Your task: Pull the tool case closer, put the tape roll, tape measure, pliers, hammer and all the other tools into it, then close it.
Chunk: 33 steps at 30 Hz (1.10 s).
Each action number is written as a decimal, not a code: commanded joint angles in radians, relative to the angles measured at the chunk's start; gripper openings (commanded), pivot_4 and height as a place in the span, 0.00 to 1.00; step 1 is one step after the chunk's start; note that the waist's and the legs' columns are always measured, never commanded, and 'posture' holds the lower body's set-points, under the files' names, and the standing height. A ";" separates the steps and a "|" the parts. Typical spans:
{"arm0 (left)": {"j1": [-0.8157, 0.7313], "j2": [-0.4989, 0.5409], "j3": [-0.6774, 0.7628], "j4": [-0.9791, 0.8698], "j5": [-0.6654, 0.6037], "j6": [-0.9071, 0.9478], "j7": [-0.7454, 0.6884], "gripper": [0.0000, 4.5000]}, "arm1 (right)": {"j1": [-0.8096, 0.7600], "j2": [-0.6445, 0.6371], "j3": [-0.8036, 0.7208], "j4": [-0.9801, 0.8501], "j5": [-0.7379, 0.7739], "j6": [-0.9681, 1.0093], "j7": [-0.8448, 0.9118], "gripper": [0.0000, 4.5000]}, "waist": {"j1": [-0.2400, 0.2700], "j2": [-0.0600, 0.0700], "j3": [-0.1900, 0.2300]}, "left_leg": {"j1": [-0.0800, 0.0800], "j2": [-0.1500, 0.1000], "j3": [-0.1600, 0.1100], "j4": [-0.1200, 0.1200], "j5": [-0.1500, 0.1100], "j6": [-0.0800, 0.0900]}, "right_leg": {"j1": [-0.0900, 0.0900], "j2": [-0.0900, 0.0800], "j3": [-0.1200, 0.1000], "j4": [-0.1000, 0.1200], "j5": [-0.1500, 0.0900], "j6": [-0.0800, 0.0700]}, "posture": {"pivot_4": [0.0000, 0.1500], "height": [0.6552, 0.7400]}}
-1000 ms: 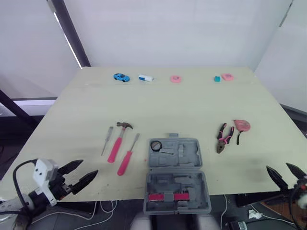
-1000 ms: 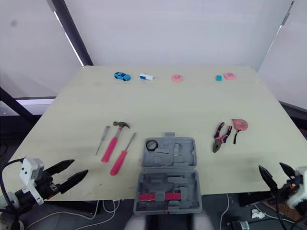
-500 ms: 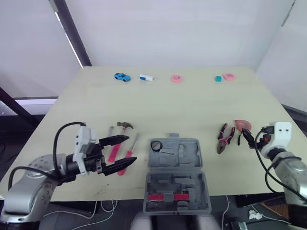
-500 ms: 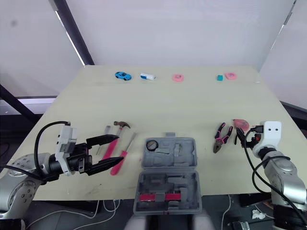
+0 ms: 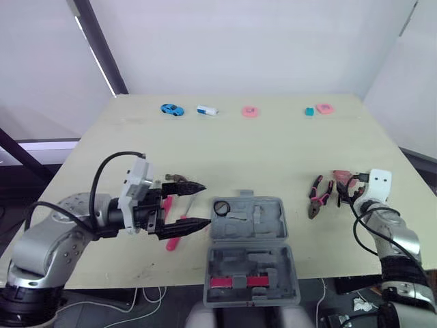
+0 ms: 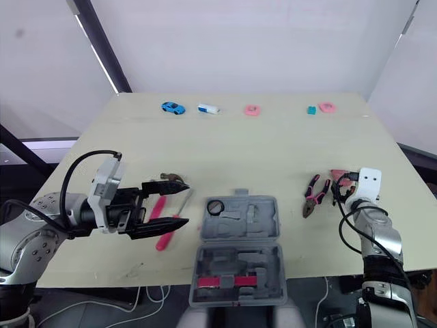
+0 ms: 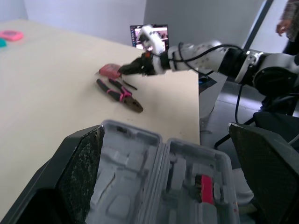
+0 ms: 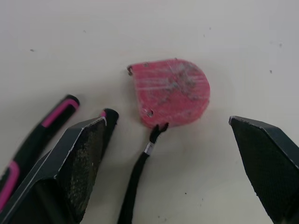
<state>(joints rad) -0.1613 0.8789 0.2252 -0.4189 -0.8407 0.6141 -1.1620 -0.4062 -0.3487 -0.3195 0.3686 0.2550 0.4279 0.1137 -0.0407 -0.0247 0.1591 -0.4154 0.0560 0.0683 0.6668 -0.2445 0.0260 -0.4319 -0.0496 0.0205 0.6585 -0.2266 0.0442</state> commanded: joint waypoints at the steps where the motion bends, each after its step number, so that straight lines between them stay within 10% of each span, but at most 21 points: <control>1: -0.030 0.004 0.000 -0.030 -0.023 0.012 0.010 1.00 | -0.036 -0.010 0.000 0.060 -0.025 -0.080 -0.003 0.99 | 0.000 0.000 0.000 | 0.000 0.000 0.000 0.000 0.000 0.000 | 0.000 0.000 0.000 0.000 0.000 0.000 | 1.00 0.99; 16: -0.018 0.001 0.012 -0.032 -0.016 0.009 0.017 1.00 | -0.102 -0.003 0.003 0.255 -0.043 -0.157 0.012 0.99 | -0.003 0.000 0.000 | 0.001 0.000 0.001 0.000 0.000 0.000 | 0.000 0.001 0.002 0.001 0.000 0.000 | 1.00 0.99; 20: -0.023 -0.007 0.010 -0.026 0.000 -0.014 0.016 1.00 | -0.111 -0.004 -0.013 0.293 -0.028 -0.164 0.023 0.72 | -0.002 0.000 0.000 | 0.001 0.000 0.001 0.001 0.000 0.000 | 0.000 0.001 0.002 0.001 0.000 0.000 | 1.00 0.99; 26: -0.023 -0.018 -0.005 -0.019 0.027 -0.046 0.004 1.00 | -0.104 -0.017 0.022 0.302 -0.065 -0.190 0.044 0.04 | -0.002 0.000 0.000 | 0.001 0.000 0.001 0.001 0.000 0.000 | 0.000 0.001 0.002 0.001 0.000 0.000 | 1.00 0.99; 33: -0.029 -0.024 -0.015 -0.005 0.050 -0.069 -0.004 1.00 | -0.056 -0.039 0.067 0.223 -0.080 -0.163 0.107 0.01 | -0.002 0.000 0.000 | 0.001 0.000 0.001 0.001 0.000 0.000 | 0.000 0.002 0.004 0.001 0.000 0.000 | 1.00 0.99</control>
<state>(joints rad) -0.1821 0.8559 0.2026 -0.4186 -0.7880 0.5627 -1.1562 -0.4753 -0.3711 -0.2646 0.6302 0.1761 0.2524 0.1963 -0.0424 -0.0249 0.1590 -0.4145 0.0560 0.0688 0.6678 -0.2444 0.0260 -0.4316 -0.0475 0.0241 0.6597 -0.2263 0.0446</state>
